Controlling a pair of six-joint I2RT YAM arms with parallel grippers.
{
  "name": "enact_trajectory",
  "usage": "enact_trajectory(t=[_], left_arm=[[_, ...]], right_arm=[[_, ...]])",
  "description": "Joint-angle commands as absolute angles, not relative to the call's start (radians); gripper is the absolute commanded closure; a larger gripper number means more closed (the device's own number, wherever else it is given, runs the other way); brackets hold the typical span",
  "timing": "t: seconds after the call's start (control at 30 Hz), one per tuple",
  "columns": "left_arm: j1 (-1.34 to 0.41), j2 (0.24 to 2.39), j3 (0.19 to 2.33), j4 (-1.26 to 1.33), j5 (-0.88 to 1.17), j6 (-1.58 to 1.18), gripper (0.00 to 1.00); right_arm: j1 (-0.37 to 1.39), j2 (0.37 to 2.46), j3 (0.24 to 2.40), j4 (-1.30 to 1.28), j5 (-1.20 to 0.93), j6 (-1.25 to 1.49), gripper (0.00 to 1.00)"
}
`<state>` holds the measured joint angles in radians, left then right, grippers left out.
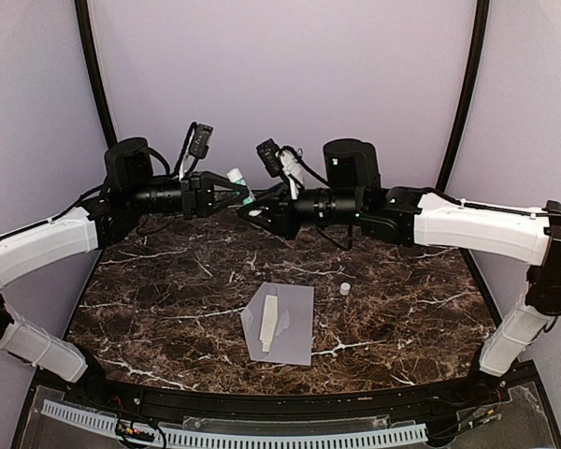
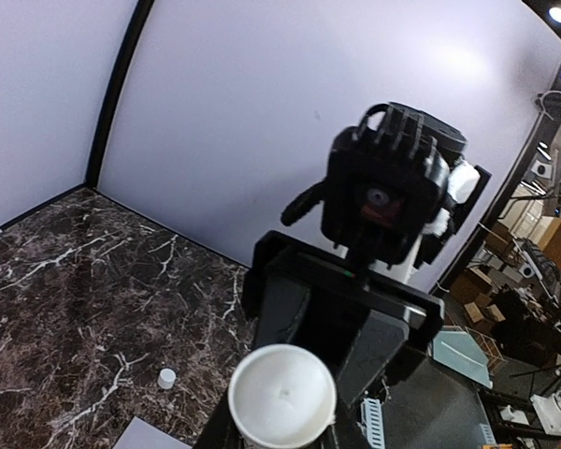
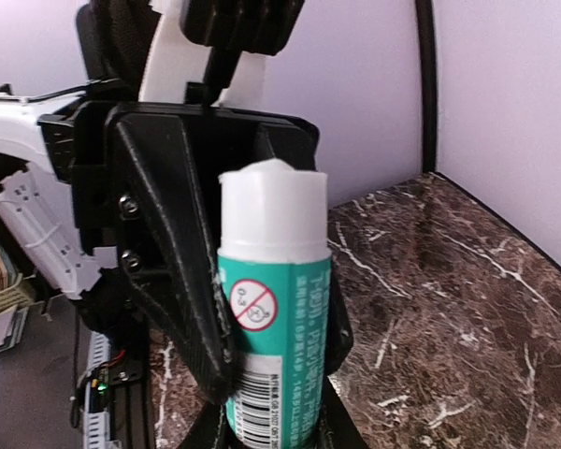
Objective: Place the letter into the envelope and seal it
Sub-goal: Unscrew the solid glue.
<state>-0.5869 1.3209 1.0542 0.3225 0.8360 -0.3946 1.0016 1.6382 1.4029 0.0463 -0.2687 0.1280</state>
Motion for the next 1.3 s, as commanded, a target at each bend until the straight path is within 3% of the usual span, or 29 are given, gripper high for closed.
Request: enact_trajectory(t=[0.0, 0.1, 0.2, 0.37, 0.57, 0.7, 0.93, 1.27], left_arm=[[-0.592, 1.322, 1.099, 0.361, 1.130, -0.356, 1.00], [-0.593, 1.326, 1.096, 0.396, 1.185, -0.377, 1.00], [-0.594, 1.325, 1.093, 0.409, 1.187, -0.390, 1.00], [-0.592, 1.295, 1.071, 0.404, 1.066, -0.383, 1.00], [-0.584, 1.260, 1.046, 0.397, 0.873, -0.384, 1.00], [-0.564, 1.279, 1.065, 0.323, 0.761, -0.397, 1.00], [-0.546, 1.327, 1.071, 0.338, 0.799, -0.453, 1.00], [-0.545, 1.334, 1.071, 0.346, 0.817, -0.456, 1.00]], right_arm=[[0.954, 1.579, 1.405, 0.247, -0.805, 0.261, 0.86], [0.954, 1.595, 1.423, 0.275, -0.918, 0.305, 0.84], [0.954, 1.586, 1.407, 0.268, -0.871, 0.304, 0.76], [0.953, 1.541, 1.349, 0.185, -0.591, 0.239, 0.37], [0.975, 1.526, 1.318, 0.079, -0.368, 0.178, 0.23], [1.026, 1.536, 1.340, 0.020, -0.227, 0.115, 0.21], [1.084, 1.592, 1.405, -0.034, 0.079, 0.056, 0.24], [1.086, 1.703, 1.529, -0.136, 0.266, 0.030, 0.37]])
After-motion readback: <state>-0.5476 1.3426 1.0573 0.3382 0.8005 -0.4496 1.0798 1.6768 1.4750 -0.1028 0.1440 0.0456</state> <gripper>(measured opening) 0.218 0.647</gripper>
